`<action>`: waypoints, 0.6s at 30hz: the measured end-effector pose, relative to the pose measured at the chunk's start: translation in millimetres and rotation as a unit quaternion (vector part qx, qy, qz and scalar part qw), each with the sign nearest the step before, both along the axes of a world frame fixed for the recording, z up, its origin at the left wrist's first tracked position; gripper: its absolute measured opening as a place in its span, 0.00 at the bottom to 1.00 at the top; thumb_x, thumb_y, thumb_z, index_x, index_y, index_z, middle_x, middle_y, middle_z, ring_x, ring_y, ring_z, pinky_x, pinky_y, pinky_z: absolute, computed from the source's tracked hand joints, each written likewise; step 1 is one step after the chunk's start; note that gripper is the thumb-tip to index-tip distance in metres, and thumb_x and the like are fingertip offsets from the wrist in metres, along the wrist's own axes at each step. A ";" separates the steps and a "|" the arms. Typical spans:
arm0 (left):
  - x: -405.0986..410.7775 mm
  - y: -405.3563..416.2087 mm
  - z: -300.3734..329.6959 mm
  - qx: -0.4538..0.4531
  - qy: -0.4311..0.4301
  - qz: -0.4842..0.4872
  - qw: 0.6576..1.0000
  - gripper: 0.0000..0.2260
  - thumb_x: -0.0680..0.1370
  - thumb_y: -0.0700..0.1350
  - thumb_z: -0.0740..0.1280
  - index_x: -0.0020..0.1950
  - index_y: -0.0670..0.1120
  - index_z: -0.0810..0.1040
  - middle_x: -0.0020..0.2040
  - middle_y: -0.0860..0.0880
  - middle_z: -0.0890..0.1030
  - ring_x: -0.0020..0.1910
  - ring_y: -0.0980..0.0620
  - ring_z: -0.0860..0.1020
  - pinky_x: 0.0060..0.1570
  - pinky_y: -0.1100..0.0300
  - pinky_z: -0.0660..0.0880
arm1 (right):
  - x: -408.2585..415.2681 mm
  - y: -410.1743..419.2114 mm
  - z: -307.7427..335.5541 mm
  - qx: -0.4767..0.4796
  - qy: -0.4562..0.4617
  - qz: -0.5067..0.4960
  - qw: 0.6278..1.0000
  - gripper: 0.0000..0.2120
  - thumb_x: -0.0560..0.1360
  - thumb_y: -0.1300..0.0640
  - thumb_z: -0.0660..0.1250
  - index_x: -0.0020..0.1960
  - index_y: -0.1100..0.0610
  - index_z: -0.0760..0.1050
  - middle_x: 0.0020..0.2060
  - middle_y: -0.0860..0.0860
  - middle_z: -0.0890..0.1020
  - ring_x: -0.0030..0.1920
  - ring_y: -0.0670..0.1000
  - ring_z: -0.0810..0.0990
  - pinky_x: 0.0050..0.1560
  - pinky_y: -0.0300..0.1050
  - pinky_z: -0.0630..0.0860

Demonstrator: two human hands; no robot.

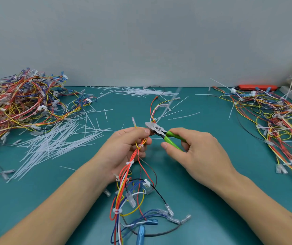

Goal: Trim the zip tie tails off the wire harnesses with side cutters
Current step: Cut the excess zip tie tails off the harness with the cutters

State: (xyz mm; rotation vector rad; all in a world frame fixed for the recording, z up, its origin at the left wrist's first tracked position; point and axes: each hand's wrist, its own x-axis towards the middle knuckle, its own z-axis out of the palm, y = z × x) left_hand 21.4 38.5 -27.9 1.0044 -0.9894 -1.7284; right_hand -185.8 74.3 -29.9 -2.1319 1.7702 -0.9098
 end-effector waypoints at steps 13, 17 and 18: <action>0.2 -3.2 -4.0 -0.008 0.000 0.000 1.000 0.09 0.78 0.41 0.70 0.40 0.46 0.87 0.34 0.47 0.79 0.26 0.55 0.71 0.27 0.64 0.70 | 5.7 0.6 -9.2 0.010 -0.008 0.007 1.000 0.20 0.76 0.36 0.67 0.65 0.41 0.75 0.45 0.40 0.77 0.46 0.42 0.73 0.55 0.49 0.75; -1.1 -3.5 -4.5 -0.011 0.001 0.001 1.000 0.04 0.71 0.41 0.73 0.44 0.42 0.85 0.34 0.46 0.79 0.27 0.55 0.71 0.27 0.64 0.70 | 4.9 -1.3 -11.2 0.015 0.000 0.009 1.000 0.20 0.76 0.34 0.65 0.64 0.40 0.74 0.44 0.41 0.77 0.45 0.42 0.74 0.49 0.44 0.72; -1.3 -3.3 -4.5 -0.011 0.000 0.003 1.000 0.08 0.70 0.42 0.72 0.47 0.40 0.84 0.34 0.46 0.79 0.27 0.54 0.71 0.27 0.64 0.70 | 4.9 -1.5 -11.3 0.017 -0.002 0.010 1.000 0.19 0.76 0.34 0.64 0.63 0.40 0.74 0.43 0.41 0.77 0.44 0.41 0.74 0.47 0.44 0.72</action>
